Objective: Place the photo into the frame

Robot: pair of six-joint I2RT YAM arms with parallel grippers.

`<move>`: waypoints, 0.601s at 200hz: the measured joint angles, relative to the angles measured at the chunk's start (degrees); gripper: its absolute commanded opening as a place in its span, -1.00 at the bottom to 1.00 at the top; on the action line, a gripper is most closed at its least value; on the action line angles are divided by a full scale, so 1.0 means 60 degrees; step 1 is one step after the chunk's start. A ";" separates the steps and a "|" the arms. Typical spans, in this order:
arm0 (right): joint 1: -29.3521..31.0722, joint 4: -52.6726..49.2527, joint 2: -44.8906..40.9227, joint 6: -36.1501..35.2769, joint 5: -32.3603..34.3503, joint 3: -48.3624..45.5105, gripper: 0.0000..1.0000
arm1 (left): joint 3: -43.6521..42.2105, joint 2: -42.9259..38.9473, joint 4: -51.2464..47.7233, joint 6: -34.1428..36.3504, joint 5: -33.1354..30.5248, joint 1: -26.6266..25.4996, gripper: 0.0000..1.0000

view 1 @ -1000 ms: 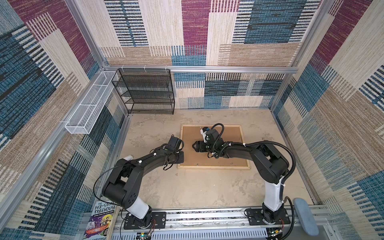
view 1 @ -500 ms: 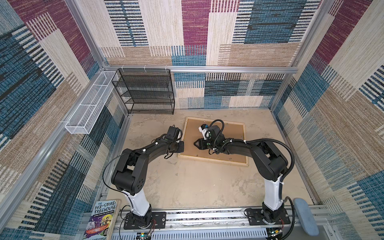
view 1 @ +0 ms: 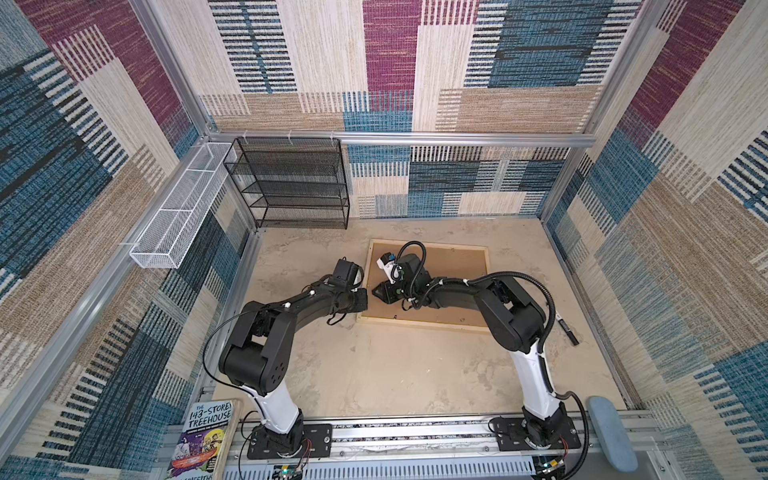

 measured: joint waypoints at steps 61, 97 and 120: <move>0.0142 0.0659 0.0211 0.0317 0.1129 -0.0007 -0.42 | -0.0510 -0.0401 0.0237 -0.0794 0.0011 -0.0189 -0.91; 0.0178 0.0936 0.0208 0.0466 0.1497 -0.0160 -0.45 | -0.0597 -0.0455 0.0368 -0.1144 -0.0204 -0.0208 -0.92; 0.0313 0.1002 0.0219 0.0237 0.1745 -0.0208 -0.45 | -0.0601 -0.0463 0.0372 -0.1195 -0.0237 -0.0229 -0.91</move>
